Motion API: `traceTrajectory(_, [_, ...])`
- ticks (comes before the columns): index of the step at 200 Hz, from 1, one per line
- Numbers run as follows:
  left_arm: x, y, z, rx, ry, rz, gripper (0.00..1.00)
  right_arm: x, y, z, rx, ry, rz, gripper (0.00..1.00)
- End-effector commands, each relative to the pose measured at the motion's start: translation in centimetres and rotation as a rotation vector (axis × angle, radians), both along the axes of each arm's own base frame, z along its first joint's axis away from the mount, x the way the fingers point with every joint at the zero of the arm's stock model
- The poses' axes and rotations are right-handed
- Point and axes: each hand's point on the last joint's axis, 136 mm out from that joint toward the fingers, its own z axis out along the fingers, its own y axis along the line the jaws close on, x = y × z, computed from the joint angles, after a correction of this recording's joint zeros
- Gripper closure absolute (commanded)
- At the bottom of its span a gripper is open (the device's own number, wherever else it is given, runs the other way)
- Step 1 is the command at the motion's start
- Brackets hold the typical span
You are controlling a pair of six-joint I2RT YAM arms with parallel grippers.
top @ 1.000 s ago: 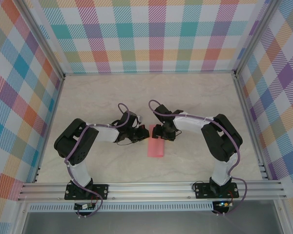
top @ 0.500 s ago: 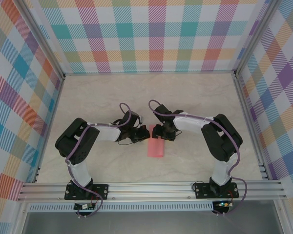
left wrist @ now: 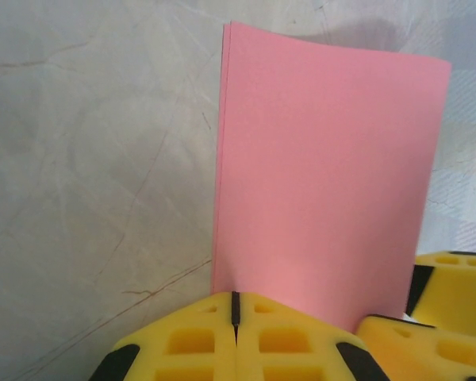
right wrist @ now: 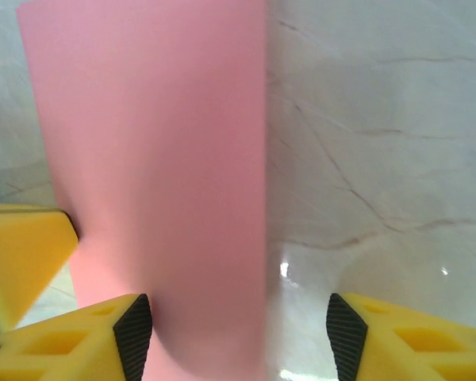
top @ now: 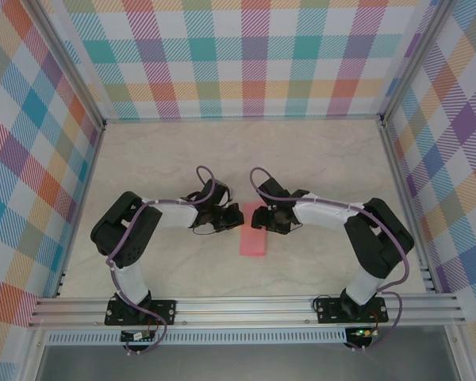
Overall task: Fold a paper plane with a square sheet of paper (pick it up from the middle)
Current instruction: Hold the square sheet of paper at the center of the table, then fold the square sheet of paper in half at the center of the table.
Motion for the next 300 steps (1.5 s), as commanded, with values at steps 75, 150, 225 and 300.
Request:
traceTrajectory(75, [-3.6, 4.7, -7.0, 0.268, 0.174, 0.039, 1.0, 1.3, 4.5, 2.6, 0.18, -0.046, 0.053, 0.71])
traceTrajectory(150, [-3.9, 5.2, -7.2, 0.293, 0.194, 0.053, 1.0, 0.6, 3.8, -1.0, 0.1, 0.046, 0.049, 0.81])
traceTrajectory(225, [-4.4, 6.2, -7.8, 0.34, 0.219, 0.068, 1.0, -0.6, 1.0, -3.2, 0.005, 0.084, 0.032, 0.81])
traceTrajectory(300, [-4.8, 6.9, -8.5, 0.378, 0.231, 0.069, 1.0, -2.0, -1.8, -3.8, 0.031, 0.037, 0.039, 0.81])
